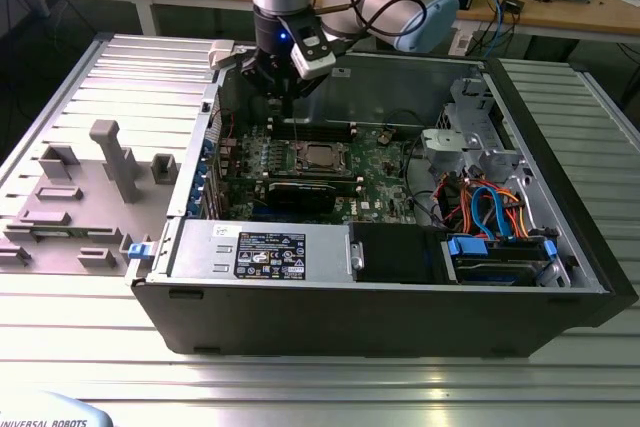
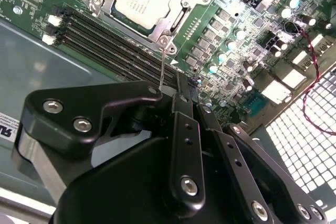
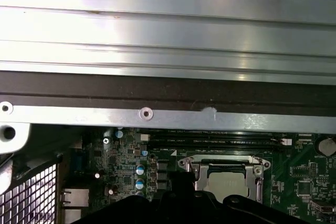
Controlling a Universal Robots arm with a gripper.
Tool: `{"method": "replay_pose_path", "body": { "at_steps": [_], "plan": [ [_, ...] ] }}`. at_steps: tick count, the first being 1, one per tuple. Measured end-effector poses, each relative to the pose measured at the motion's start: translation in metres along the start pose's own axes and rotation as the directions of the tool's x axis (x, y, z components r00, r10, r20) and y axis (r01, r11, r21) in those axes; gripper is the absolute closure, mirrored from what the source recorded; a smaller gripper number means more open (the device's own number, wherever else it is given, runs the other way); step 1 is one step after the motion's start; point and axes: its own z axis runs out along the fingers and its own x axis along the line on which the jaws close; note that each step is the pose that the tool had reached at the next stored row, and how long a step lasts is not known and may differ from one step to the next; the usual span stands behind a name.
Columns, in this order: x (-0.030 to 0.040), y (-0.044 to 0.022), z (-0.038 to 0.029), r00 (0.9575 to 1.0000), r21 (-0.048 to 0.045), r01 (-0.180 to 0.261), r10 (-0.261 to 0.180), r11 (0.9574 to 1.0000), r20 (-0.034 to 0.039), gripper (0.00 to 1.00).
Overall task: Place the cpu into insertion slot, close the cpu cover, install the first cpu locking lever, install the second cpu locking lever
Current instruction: 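Install the first cpu locking lever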
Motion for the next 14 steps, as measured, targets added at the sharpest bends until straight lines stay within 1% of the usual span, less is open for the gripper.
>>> {"method": "replay_pose_path", "body": {
  "at_steps": [5,7,14],
  "plan": [
    [-0.0016,0.0,0.0002,1.0,0.0,0.0,0.0,1.0,0.0,0.89],
    [-0.0036,-0.0001,0.0003,1.0,0.0,0.0,0.0,1.0,0.0,0.89],
    [-0.0076,-0.0003,0.0009,1.0,0.0,0.0,0.0,1.0,0.0001,0.89]
  ]
}}
